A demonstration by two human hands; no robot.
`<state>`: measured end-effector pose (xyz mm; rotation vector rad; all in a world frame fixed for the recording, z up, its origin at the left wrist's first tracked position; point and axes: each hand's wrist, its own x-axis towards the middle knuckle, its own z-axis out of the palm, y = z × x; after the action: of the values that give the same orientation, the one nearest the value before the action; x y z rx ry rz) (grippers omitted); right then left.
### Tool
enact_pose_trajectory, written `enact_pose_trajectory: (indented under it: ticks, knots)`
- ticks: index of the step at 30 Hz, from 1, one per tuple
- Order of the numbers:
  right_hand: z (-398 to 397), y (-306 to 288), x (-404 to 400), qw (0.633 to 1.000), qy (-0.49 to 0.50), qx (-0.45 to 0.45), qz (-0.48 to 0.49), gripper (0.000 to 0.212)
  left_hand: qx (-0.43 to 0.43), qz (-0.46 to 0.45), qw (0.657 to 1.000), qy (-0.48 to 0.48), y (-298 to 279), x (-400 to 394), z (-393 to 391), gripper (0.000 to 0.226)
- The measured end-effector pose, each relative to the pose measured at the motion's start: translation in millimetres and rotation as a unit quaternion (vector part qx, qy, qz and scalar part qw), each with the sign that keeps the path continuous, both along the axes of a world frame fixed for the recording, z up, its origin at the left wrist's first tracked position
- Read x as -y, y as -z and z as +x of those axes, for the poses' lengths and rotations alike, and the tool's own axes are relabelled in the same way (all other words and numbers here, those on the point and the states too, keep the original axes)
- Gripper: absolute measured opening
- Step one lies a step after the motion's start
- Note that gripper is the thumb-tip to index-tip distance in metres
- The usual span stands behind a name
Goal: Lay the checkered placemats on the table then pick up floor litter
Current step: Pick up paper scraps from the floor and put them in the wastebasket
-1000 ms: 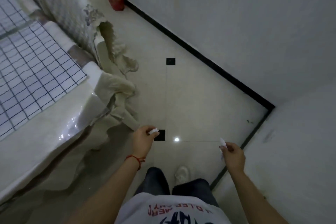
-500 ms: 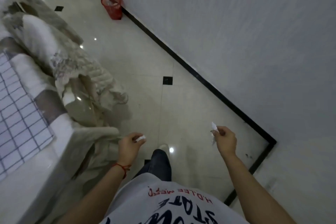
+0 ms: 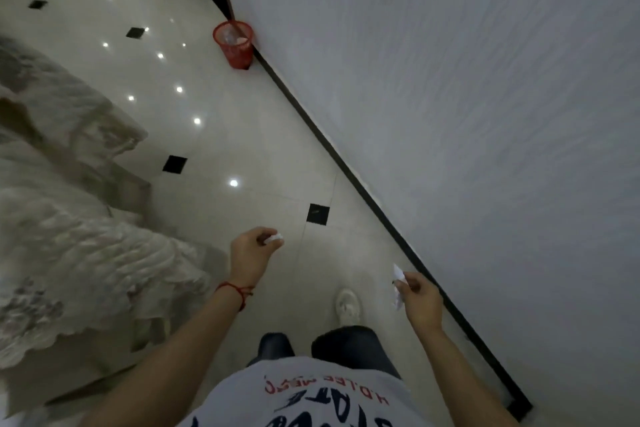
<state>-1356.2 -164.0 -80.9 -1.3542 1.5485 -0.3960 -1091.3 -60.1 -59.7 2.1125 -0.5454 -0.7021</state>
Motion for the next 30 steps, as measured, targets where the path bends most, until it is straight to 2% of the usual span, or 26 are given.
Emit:
enact_pose_trajectory:
  ticks: [6,10,14,19,26,30]
  knots:
    - [85,-2,108,0.986,-0.164,0.001,-0.002,0.017,-0.029,0.022,0.995,-0.095,8,43,26,0.021]
    - [162,-3,162,0.976,-0.219,0.016,-0.004,0.017,-0.041,0.025,0.980,-0.195,14,51,56,0.014]
    - [238,2,201,0.963,-0.270,0.003,-0.018,0.018,-0.056,0.033,0.967,-0.248,22,59,106,0.004]
    - [349,4,243,0.957,-0.289,0.002,-0.028,0.011,-0.047,0.041,0.957,-0.283,31,85,203,0.006]
    - [494,-3,306,0.958,-0.283,-0.012,-0.035,0.010,-0.036,0.013,0.962,-0.271,14,154,368,0.002]
    - [554,0,343,0.959,-0.282,-0.032,-0.023,0.009,-0.012,0.002,0.961,-0.278,3,206,452,0.016]
